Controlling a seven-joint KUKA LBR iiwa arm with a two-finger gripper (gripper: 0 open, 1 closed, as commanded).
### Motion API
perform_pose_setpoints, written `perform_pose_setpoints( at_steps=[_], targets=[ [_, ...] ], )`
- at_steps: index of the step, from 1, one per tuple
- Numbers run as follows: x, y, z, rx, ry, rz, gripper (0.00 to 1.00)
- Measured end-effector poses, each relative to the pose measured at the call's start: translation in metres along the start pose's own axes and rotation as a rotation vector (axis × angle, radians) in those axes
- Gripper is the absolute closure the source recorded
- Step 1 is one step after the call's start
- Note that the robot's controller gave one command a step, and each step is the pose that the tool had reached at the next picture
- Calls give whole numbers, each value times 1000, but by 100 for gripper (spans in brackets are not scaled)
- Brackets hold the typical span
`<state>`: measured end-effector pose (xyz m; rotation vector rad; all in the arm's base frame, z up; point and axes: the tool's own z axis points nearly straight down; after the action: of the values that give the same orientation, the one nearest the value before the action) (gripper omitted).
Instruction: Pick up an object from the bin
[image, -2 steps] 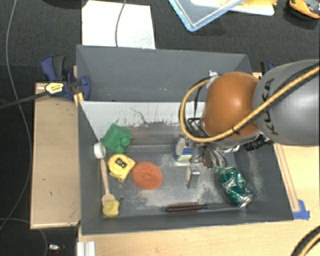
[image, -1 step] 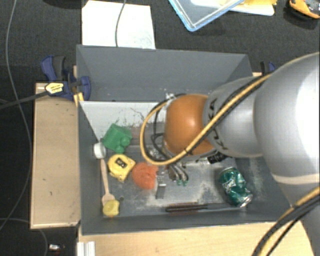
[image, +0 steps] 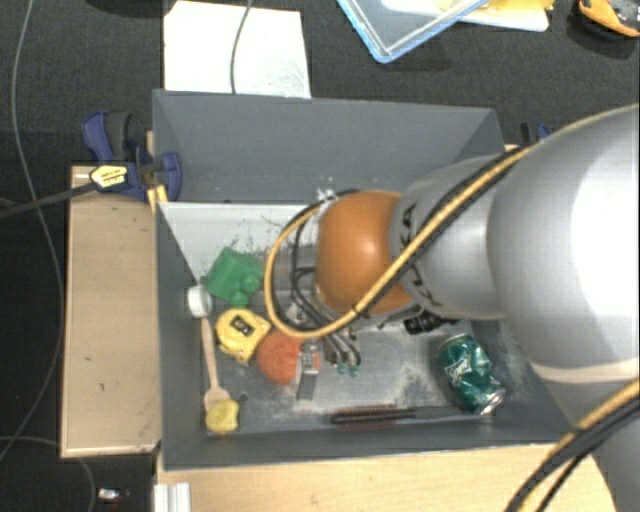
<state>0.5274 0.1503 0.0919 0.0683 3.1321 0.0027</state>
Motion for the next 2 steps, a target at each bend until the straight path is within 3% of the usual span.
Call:
perform_pose_setpoints(
  at_steps=[1,2],
  targets=[
    [-2,-2,11,-1,2,-34,0],
    [-1,-3,21,-3,-5,46,0]
  ],
)
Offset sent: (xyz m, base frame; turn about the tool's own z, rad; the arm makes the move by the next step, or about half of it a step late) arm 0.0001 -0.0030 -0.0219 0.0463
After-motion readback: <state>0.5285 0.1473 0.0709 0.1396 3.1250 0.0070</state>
